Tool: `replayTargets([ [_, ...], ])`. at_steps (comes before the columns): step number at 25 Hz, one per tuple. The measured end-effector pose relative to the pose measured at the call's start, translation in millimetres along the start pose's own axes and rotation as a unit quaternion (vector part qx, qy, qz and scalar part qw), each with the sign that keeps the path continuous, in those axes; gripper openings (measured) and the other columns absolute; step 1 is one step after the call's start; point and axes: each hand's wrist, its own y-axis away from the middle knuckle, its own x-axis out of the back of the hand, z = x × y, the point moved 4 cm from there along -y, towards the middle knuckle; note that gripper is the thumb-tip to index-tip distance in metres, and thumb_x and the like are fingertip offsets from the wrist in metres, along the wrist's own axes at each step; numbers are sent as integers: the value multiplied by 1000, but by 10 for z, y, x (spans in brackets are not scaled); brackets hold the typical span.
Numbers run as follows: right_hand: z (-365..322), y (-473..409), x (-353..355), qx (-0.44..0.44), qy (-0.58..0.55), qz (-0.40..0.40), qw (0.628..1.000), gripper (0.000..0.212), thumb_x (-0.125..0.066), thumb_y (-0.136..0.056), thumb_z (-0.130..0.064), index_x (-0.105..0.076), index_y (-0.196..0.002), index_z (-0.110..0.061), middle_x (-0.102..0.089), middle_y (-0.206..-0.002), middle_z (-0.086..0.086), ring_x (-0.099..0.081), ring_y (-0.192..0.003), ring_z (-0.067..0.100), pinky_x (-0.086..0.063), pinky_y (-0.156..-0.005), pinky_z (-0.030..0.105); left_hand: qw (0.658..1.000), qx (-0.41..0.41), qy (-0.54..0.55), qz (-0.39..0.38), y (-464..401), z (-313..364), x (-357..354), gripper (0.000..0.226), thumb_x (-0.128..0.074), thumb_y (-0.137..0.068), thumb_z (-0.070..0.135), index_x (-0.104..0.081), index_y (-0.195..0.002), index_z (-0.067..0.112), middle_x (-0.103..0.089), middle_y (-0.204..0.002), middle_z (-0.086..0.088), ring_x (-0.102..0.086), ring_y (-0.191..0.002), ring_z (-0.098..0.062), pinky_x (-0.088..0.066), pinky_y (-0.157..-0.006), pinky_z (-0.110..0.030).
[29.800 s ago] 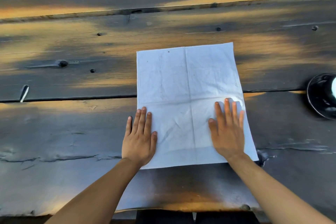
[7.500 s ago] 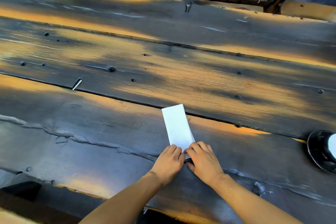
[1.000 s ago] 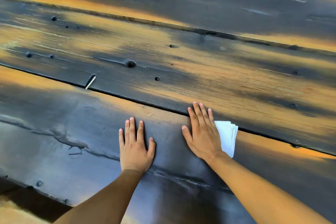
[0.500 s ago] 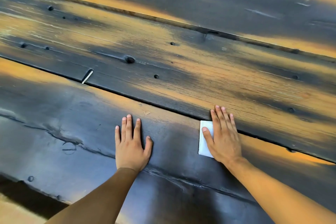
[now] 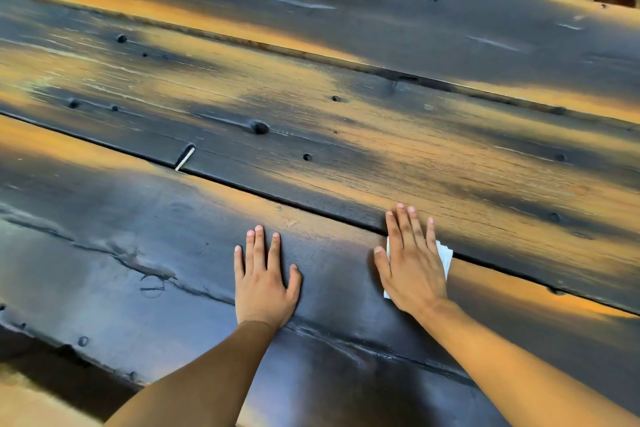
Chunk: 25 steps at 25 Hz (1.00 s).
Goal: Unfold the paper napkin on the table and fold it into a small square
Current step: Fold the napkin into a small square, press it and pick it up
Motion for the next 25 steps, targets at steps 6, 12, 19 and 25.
replayTargets([
  [6,-49,-31,-161,4,8,-26,1000,74,-21,-101,-57,-12,-159,-12,-5,-168,15,0,-156,28,-5,-126,51,1000,-2,-7,-4,-3,-14,-20,71,-36,-94,47,-30,-156,12,-19,-166,-16,-10,-155,-31,-13,-125,-53],
  [12,-108,-34,-96,-13,7,-38,999,73,-24,-99,-56,-28,-156,-11,-14,-166,18,-8,-155,33,-10,-124,56,1000,2,-1,-17,33,-2,15,71,-35,-94,48,-31,-156,13,-19,-166,-15,-11,-155,-30,-17,-123,-55],
  [19,-415,-172,-100,25,10,-35,999,71,-24,-100,-55,-32,-155,-10,-13,-166,19,-7,-155,34,-7,-125,55,1000,-2,3,-7,13,-5,12,71,-37,-94,48,-32,-155,13,-20,-166,-15,-10,-156,-29,-15,-124,-54],
  [25,-396,-171,-190,25,13,-21,999,74,-25,-100,-59,-27,-156,-10,-14,-166,20,-8,-155,33,-11,-125,52,1000,-3,-11,-13,3,-19,-29,71,-36,-95,48,-29,-156,13,-18,-166,-16,-8,-156,-29,-13,-125,-54],
])
